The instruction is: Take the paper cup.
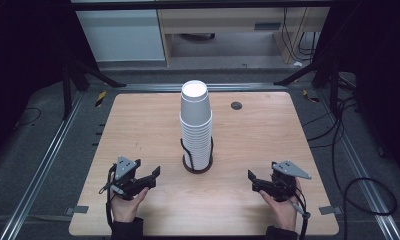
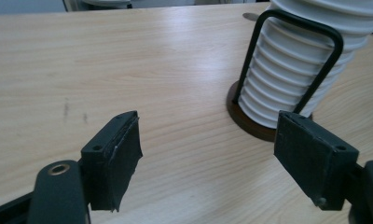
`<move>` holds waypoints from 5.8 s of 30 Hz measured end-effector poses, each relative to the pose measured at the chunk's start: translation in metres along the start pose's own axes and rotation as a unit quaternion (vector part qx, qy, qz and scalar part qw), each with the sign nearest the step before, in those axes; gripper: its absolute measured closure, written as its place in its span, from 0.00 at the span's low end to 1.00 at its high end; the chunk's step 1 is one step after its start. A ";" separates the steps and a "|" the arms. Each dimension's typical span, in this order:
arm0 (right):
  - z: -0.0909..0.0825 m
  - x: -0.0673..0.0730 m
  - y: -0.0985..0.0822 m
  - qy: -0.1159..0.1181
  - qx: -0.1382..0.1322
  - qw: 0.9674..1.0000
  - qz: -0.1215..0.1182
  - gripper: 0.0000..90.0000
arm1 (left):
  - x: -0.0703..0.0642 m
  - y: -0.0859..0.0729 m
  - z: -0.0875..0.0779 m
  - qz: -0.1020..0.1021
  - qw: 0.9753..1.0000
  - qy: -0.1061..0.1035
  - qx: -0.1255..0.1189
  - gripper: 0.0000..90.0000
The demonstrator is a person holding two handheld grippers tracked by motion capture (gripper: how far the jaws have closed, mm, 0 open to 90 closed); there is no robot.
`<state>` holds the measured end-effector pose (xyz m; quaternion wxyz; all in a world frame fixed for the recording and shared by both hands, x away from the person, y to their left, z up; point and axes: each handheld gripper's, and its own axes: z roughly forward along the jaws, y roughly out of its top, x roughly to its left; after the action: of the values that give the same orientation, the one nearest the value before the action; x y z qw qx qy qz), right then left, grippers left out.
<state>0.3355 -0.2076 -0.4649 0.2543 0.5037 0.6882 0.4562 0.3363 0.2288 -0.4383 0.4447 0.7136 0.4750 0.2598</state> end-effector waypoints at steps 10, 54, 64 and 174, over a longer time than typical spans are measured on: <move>-0.009 -0.007 0.041 0.069 -0.049 0.996 -0.008 0.03 | 0.011 0.018 -0.005 -0.006 0.999 -0.009 -0.030 0.24; 0.001 0.091 0.186 0.182 -0.142 0.967 -0.105 0.13 | -0.028 0.076 -0.008 0.041 0.997 -0.015 -0.068 0.28; 0.023 0.110 0.199 0.191 -0.121 0.966 -0.125 0.08 | -0.021 0.056 -0.002 0.023 0.998 -0.014 -0.054 0.28; 0.067 0.126 0.210 0.204 -0.083 0.965 -0.143 0.16 | -0.017 0.029 0.009 0.008 0.999 -0.046 -0.021 0.28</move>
<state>0.4406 -0.0499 -0.2957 0.2117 0.2735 0.7497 0.5643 0.3488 0.2052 -0.4163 0.4792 0.7189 0.4425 0.2403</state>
